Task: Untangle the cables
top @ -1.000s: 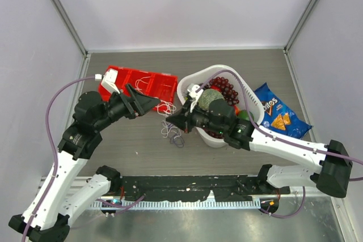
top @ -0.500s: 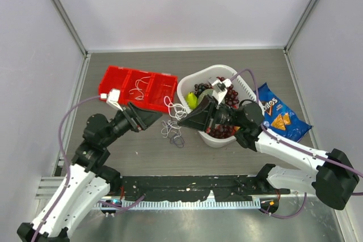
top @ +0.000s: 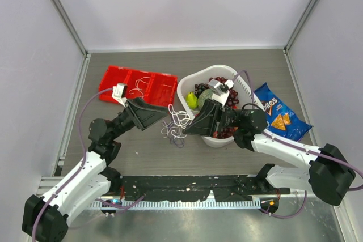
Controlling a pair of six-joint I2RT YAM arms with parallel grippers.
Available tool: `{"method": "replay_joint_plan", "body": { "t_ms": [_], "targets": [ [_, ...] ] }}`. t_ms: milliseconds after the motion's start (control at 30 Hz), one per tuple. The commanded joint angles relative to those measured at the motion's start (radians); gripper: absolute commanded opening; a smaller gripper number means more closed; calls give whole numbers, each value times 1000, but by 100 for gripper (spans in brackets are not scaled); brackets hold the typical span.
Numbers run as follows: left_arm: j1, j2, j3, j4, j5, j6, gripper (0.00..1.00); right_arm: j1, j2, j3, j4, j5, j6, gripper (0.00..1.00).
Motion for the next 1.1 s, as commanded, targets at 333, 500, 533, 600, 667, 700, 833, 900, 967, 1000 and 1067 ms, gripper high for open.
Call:
{"method": "replay_joint_plan", "body": {
  "t_ms": [333, 500, 533, 600, 667, 700, 833, 900, 967, 1000, 1067],
  "targets": [
    [-140, 150, 128, 205, 83, 37, 71, -1, 109, 43, 297, -11, 135, 1],
    [-152, 176, 138, 217, 101, 42, 53, -4, 113, 37, 305, -5, 134, 1],
    [-152, 176, 135, 216, 101, 40, 50, -4, 108, 32, 305, -2, 131, 1],
    [-154, 174, 129, 217, 107, 39, 49, -4, 91, 26, 292, 6, 117, 1],
    [-154, 165, 123, 217, 104, 42, 50, -6, 71, 21, 262, 13, 94, 1],
    [-152, 157, 117, 214, 104, 45, 55, -9, 63, 20, 234, 18, 76, 1],
    [-152, 107, 108, 134, 80, 85, 83, -22, 2, 8, 145, 38, 17, 1],
    [-151, 82, 108, 82, 66, 111, 87, -26, -25, 3, 119, 44, 2, 1],
    [-151, 64, 111, 44, 52, 129, 86, -26, -36, 3, 110, 47, -3, 1],
    [-152, 64, 112, 42, 51, 129, 86, -26, -36, 5, 105, 46, -3, 1],
    [-154, 75, 117, 54, 55, 117, 84, -27, -32, 3, 123, 46, 7, 1]
  ]
}}
